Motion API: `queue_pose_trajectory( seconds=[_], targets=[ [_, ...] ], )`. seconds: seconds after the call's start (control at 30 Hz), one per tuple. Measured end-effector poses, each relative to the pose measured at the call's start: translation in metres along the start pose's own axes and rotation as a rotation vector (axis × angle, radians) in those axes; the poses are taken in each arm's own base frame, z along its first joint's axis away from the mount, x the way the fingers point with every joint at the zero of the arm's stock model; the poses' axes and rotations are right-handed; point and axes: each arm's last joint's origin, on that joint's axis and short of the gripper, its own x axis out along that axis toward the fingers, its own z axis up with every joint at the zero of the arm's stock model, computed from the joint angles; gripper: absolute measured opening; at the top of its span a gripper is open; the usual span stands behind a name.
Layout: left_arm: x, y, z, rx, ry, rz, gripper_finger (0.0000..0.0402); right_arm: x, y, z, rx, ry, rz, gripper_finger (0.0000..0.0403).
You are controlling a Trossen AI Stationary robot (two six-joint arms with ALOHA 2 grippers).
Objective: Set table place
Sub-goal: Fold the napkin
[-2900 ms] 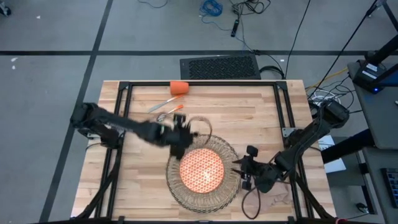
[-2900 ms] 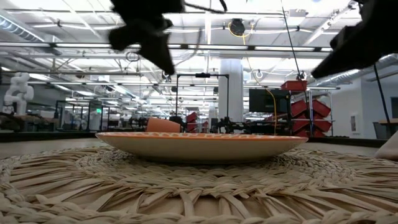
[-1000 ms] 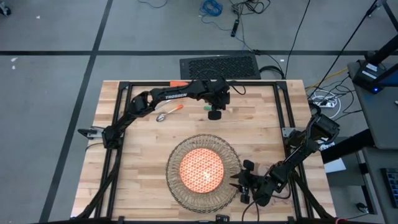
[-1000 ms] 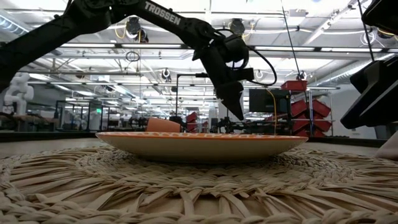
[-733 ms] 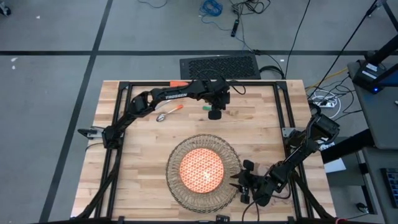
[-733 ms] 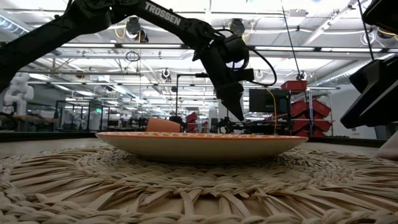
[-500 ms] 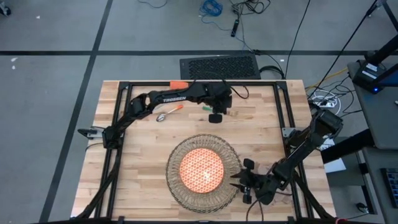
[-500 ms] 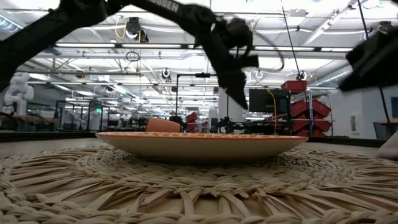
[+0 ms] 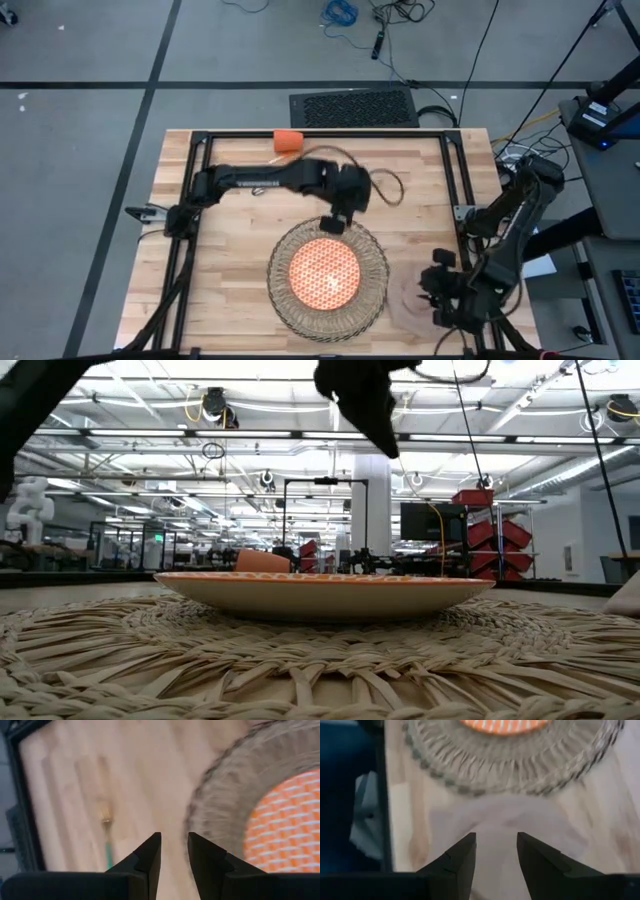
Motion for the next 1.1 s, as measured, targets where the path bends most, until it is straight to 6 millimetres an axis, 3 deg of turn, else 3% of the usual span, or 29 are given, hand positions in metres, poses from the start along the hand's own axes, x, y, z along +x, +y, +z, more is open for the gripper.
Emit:
queue_pose_trajectory(
  seconds=[0.13,0.27,0.4,0.57,0.9,0.97,1.1],
  targets=[
    [-0.001,-0.039,0.012,0.065,0.031,-0.054,0.0083,-0.008,0.012,-0.002,-0.003,0.050,0.046,0.0130],
    [0.003,-0.071,0.017,0.111,0.046,-0.095,0.0083,0.012,0.024,-0.013,-0.033,0.160,0.014,0.0130],
    [0.009,-0.091,0.020,0.150,0.048,-0.105,0.0083,0.033,0.031,-0.019,-0.088,0.205,-0.045,0.0130],
    [0.016,-0.104,0.018,0.172,0.069,-0.123,0.0083,0.049,0.034,-0.024,-0.076,0.289,-0.074,0.0130],
    [0.031,-0.110,0.009,0.150,0.103,-0.139,0.0083,0.065,0.036,-0.036,-0.033,0.435,-0.143,0.0127],
    [0.033,-0.111,0.007,0.152,0.111,-0.143,0.0083,0.070,0.036,-0.038,-0.053,0.454,-0.157,0.0107],
    [0.033,-0.112,0.007,0.142,0.112,-0.147,0.0083,0.074,0.037,-0.039,-0.121,0.460,-0.148,0.0016]
  ],
)
